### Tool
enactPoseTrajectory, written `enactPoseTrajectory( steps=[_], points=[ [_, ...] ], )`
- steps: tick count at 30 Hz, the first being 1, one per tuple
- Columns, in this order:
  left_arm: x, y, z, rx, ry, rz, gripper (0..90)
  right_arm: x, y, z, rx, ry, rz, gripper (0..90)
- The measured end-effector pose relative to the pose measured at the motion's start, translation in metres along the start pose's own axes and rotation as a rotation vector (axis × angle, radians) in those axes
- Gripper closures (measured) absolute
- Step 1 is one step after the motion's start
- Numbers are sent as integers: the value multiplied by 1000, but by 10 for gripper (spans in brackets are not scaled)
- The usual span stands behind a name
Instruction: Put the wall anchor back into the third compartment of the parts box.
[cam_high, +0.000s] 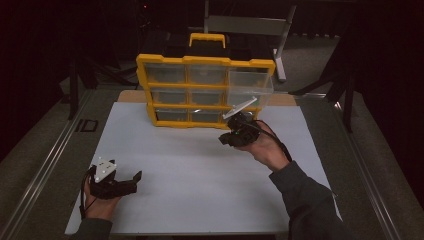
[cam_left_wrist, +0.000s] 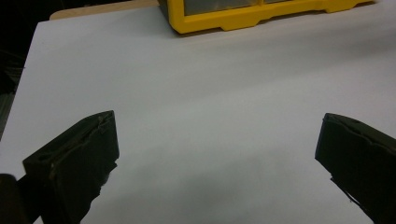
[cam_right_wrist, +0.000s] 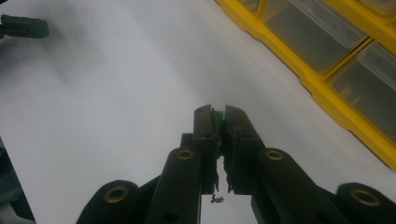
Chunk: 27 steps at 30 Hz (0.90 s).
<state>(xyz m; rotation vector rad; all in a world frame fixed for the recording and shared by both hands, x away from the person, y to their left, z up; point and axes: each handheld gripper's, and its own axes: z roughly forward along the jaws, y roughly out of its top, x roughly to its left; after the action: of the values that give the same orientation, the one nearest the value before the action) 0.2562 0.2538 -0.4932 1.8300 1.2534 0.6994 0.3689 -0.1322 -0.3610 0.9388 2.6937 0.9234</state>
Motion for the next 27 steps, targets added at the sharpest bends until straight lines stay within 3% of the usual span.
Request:
enactPoseTrajectory(
  steps=[27],
  points=[
    [0,0,1,0,0,0,1,-10,10,-27,-37,9,16,841]
  ],
)
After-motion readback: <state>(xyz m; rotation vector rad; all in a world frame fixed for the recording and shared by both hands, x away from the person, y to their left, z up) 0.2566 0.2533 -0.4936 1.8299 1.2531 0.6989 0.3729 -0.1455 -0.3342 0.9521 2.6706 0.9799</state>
